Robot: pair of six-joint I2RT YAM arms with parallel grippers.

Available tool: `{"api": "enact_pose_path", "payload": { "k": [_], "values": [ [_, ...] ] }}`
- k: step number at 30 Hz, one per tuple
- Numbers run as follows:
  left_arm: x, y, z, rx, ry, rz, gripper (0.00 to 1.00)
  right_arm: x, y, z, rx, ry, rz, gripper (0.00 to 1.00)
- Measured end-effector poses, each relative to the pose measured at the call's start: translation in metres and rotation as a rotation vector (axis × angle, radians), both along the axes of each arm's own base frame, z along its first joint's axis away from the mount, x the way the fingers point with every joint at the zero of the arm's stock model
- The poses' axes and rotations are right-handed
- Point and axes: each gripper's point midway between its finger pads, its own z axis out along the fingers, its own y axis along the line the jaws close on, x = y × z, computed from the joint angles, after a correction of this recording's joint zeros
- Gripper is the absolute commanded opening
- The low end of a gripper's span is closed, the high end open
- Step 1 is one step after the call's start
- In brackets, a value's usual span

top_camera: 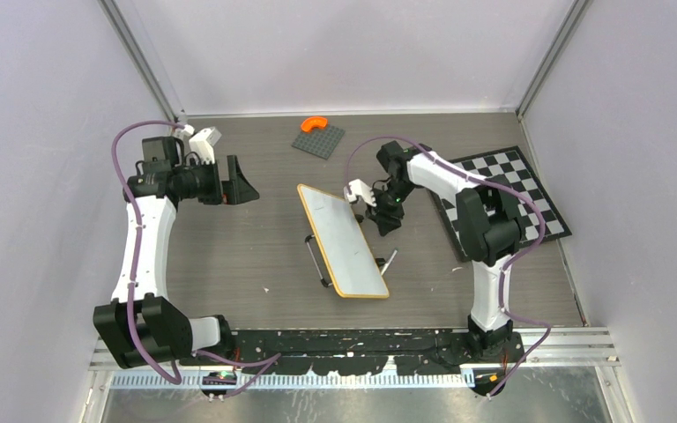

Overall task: Write a sentence on the whiteboard
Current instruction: Move the whiteboard to the center of the board.

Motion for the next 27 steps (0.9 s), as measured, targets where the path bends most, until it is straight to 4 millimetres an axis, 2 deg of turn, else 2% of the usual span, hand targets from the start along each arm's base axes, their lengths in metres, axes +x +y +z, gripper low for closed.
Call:
{"api": "enact_pose_path", "payload": {
  "k": [3,9,11,18,22,24,27],
  "values": [
    [0.000,-0.001,0.002,-0.006,-0.003,-0.002,1.00,0.023,0.001,0.008,0.028,-0.073,-0.011,0.47],
    [0.001,-0.001,0.004,-0.013,0.002,0.005,1.00,0.046,0.023,0.022,0.084,-0.176,0.061,0.50],
    [0.002,-0.001,0.004,-0.015,0.003,0.008,1.00,0.052,0.030,0.022,0.097,-0.199,0.088,0.50],
    [0.004,-0.001,0.009,-0.014,-0.008,0.009,1.00,0.048,0.041,-0.008,0.083,-0.179,0.169,0.51],
    [0.003,-0.001,0.009,-0.015,-0.008,0.008,1.00,0.047,0.047,-0.018,0.081,-0.178,0.191,0.50],
    [0.004,-0.001,0.009,-0.015,-0.008,0.009,1.00,0.046,0.050,-0.018,0.085,-0.183,0.200,0.47],
    [0.004,-0.001,0.009,-0.015,-0.007,0.009,1.00,0.046,0.053,-0.019,0.087,-0.190,0.211,0.38]
  ]
}}
